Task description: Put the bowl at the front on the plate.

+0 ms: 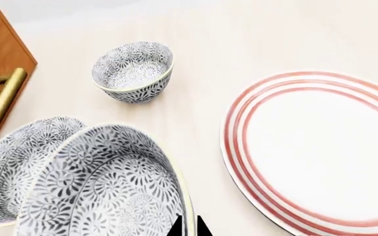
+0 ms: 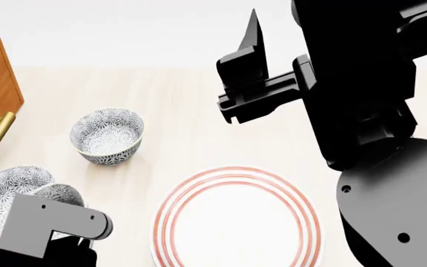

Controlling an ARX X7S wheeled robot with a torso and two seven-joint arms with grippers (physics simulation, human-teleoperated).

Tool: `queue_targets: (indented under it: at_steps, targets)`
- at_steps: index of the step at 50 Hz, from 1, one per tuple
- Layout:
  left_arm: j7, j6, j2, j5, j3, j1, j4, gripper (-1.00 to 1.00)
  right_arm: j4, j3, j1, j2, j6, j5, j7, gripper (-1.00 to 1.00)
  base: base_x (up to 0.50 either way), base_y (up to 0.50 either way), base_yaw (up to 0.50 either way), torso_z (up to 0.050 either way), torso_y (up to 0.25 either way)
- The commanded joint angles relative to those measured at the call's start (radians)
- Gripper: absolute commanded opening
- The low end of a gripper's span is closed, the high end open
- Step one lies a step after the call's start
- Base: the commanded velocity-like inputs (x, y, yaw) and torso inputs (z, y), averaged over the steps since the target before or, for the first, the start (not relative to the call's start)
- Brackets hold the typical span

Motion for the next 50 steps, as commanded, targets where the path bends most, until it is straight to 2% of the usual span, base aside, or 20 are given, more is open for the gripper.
queue_targets:
  at_steps: [1, 14, 50]
  targets:
    - [0.019, 0.006, -0.005, 0.037, -0.003, -0.021, 0.029, -1.00, -0.008, 0.003, -0.006, 0.003, -0.003, 0.008, 0.010, 1.00, 0.00, 0.00, 0.00, 0.000, 0.000]
    - [0.024, 0.019, -0.005, 0.069, -0.005, -0.036, 0.056, -1.00, -0.002, -0.010, -0.007, 0.009, -0.016, 0.005, 0.010, 1.00, 0.00, 0.00, 0.00, 0.000, 0.000]
    - [0.172, 0.061, 0.029, 0.163, -0.017, -0.154, 0.077, -1.00, 0.032, -0.045, 0.004, 0.017, -0.068, -0.008, -0.007, 1.00, 0.00, 0.00, 0.00, 0.000, 0.000]
